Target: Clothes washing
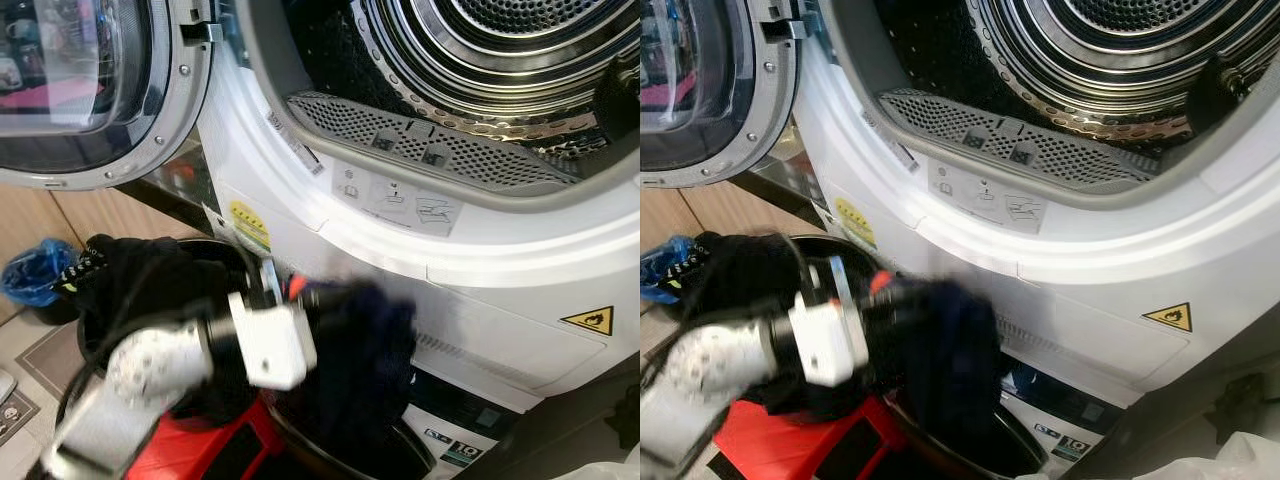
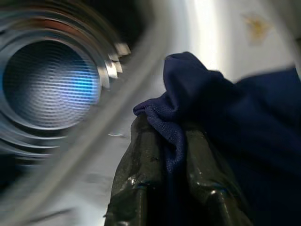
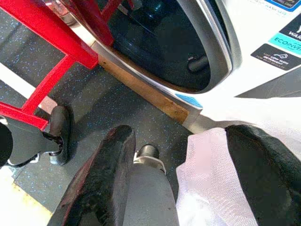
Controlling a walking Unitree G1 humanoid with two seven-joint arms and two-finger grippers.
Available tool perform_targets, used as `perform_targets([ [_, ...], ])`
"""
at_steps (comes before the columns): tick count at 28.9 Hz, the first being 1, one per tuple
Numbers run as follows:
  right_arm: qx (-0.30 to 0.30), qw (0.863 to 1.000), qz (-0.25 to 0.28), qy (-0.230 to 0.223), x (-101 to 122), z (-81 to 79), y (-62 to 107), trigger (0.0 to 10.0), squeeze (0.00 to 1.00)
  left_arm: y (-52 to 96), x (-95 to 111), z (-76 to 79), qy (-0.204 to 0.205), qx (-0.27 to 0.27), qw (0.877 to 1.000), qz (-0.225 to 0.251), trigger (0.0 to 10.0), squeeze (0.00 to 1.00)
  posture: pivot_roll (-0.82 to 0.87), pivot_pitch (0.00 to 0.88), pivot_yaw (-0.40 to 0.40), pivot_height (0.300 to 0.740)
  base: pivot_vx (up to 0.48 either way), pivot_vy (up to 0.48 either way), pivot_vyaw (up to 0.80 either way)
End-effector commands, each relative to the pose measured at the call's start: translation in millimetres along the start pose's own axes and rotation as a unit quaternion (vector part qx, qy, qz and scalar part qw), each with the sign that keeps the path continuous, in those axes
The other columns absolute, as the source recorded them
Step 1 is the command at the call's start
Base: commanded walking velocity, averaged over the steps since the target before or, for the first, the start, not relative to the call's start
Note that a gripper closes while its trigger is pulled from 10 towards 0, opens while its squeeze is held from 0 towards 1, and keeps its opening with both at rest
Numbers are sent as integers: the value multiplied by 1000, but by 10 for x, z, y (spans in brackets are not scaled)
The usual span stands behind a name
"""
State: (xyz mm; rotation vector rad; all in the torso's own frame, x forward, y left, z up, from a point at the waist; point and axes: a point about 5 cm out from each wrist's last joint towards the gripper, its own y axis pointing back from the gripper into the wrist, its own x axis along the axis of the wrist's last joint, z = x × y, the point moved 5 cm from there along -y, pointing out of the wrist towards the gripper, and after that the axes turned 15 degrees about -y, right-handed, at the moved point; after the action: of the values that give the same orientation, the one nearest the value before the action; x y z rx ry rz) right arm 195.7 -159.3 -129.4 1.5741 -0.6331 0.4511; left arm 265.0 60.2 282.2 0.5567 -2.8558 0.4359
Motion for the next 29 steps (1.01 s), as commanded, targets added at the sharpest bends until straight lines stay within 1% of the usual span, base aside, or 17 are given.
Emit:
perform_targets([
  [1, -5, 1000, -9, -2, -67, 26, 18, 10000, 0, 29, -75, -150, -25, 27, 999, -15, 10000, 0, 139, 121, -56, 740, 0, 0, 0],
  [4, -5, 1000, -9, -2, -69, 21, 18, 10000, 0, 24, -196, -283, -36, 37, 998, -29, 10000, 0, 134, 117, -58, 740, 0, 0, 0],
  [6, -5, 1000, -9, -2, -68, 20, 17, 10000, 0, 19, -225, -308, -36, 39, 998, -30, 10000, 0, 133, 117, -57, 740, 0, 0, 0],
  [7, -6, 1000, -8, -4, -64, 20, 16, 10000, 0, -6, -272, -312, -34, 26, 999, -26, 10000, 0, 130, 112, -57, 740, 0, 0, 0],
  [9, -6, 1000, -7, -4, -59, 19, 15, 10000, 0, -39, -283, -281, -12, 8, 1000, -16, 10000, 0, 128, 105, -57, 740, 0, 0, 0],
  [11, -6, 1000, -7, -4, -58, 19, 15, 10000, 0, -54, -284, -266, -6, 1, 1000, -12, 10000, 0, 128, 105, -57, 740, 0, 0, 0],
  [13, -7, 1000, -6, -4, -48, 20, 12, 10000, 0, -152, -275, -206, 3, -42, 999, 7, 10000, 0, 124, 94, -54, 740, 0, 0, 0],
  [14, -7, 1000, -6, -4, -48, 20, 12, 10000, 0, -152, -275, -206, 3, -42, 999, 7, 10000, 0, 124, 94, -54, 740, 0, 0, 0],
  [16, -9, 1000, -4, -8, -39, 26, 10, 10000, 0, -198, -451, -294, 30, -46, 998, -11, 10000, 0, 122, 87, -51, 740, 0, 0, 0],
  [18, -9, 1000, -4, -8, -40, 26, 10, 10000, 0, -199, -497, -304, 32, -51, 998, -16, 10000, 0, 122, 87, -51, 740, 0, 0, 0],
  [19, -9, 1000, -5, -8, -43, 29, 11, 10000, 0, -227, -529, -353, 40, -45, 998, -17, 10000, 0, 124, 83, -50, 740, 0, 0, 0],
  [20, -10, 1000, -5, -9, -45, 29, 12, 10000, 0, -278, -510, -410, 29, -35, 999, -9, 10000, 0, 125, 83, -49, 740, 0, 0, 0],
  [22, -10, 1000, -5, -9, -47, 24, 12, 10000, 0, -334, -474, -449, 35, -23, 999, 3, 10000, 0, 126, 82, -49, 740, 0, 0, 0],
  [24, -9, 1000, -5, -11, -46, 3, 9, 10000, 0, -463, -242, -303, 72, -55, 994, 62, 10000, 0, 124, 86, -52, 740, 0, 0, 0],
  [25, -8, 1000, -5, -11, -45, -2, 8, 10000, 0, -477, -209, -278, 76, -62, 993, 70, 10000, 0, 123, 87, -51, 740, 0, 0, 0],
  [27, -9, 1000, -3, -14, -43, -5, 8, 10000, 0, -547, -24, -222, 108, -76, 985, 115, 10000, 0, 121, 89, -50, 740, 0, 0, 0],
  [29, -10, 1000, -3, -15, -43, -5, 8, 10000, 0, -595, 139, -212, 119, -82, 978, 152, 10000, 0, 120, 91, -49, 740, 0, 0, 0],
])
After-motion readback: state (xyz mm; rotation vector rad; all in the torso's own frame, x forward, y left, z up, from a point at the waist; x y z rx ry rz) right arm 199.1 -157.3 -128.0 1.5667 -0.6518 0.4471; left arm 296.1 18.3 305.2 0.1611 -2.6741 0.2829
